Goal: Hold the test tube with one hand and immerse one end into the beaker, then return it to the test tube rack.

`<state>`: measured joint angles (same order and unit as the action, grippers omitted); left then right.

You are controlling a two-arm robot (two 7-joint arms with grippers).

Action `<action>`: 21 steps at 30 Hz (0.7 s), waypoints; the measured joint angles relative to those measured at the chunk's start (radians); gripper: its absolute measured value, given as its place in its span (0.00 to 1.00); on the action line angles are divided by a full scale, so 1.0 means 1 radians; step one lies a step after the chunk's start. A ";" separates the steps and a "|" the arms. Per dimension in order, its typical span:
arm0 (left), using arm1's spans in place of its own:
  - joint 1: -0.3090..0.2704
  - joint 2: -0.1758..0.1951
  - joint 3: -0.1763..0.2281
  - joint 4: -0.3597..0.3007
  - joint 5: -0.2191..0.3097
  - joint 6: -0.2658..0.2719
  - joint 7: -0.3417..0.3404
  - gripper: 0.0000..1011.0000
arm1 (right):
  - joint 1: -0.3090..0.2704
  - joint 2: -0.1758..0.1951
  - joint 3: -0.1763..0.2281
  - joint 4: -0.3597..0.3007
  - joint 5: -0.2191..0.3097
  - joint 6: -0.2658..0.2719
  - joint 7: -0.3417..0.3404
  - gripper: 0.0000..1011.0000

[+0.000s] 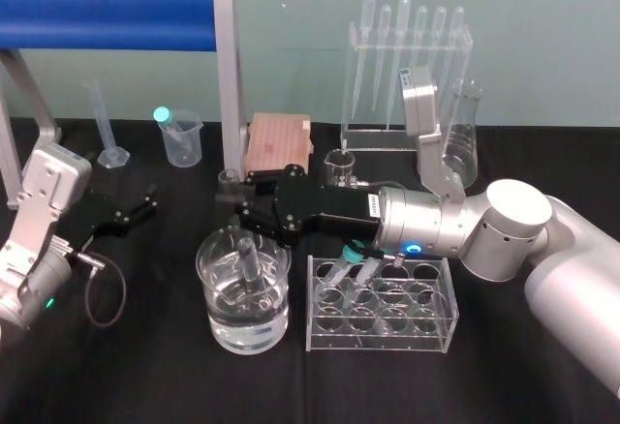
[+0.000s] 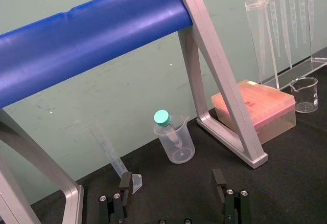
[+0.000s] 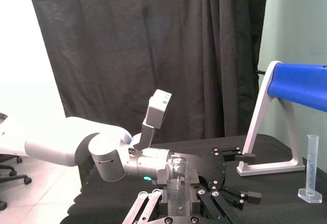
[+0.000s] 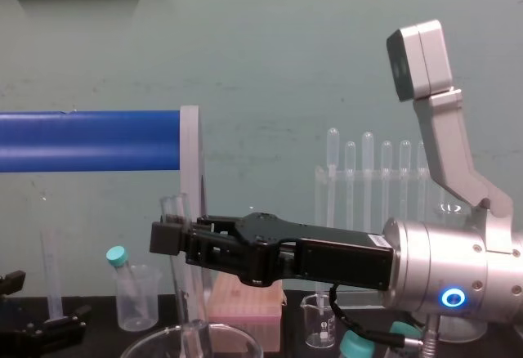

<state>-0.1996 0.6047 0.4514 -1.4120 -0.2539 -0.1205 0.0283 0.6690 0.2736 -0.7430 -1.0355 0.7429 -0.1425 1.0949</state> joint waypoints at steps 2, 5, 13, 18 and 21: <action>0.000 0.000 0.000 0.000 0.000 0.000 0.000 0.99 | 0.000 0.000 0.000 0.000 0.000 0.000 0.000 0.23; 0.000 0.000 0.000 0.000 0.000 0.000 0.000 0.99 | 0.000 0.000 0.000 0.000 0.000 0.000 0.000 0.23; 0.000 0.000 0.000 0.000 0.000 0.000 0.000 0.99 | 0.000 0.000 0.000 0.000 0.000 0.000 0.000 0.23; 0.000 0.000 0.000 0.000 0.000 0.000 0.000 0.99 | 0.000 0.000 0.000 0.000 0.000 0.000 0.000 0.23; 0.000 0.000 0.000 0.000 0.000 0.000 0.000 0.99 | 0.000 0.000 0.000 0.000 0.000 0.000 0.000 0.23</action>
<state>-0.1995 0.6047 0.4514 -1.4120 -0.2539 -0.1205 0.0283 0.6690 0.2736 -0.7430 -1.0355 0.7429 -0.1424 1.0949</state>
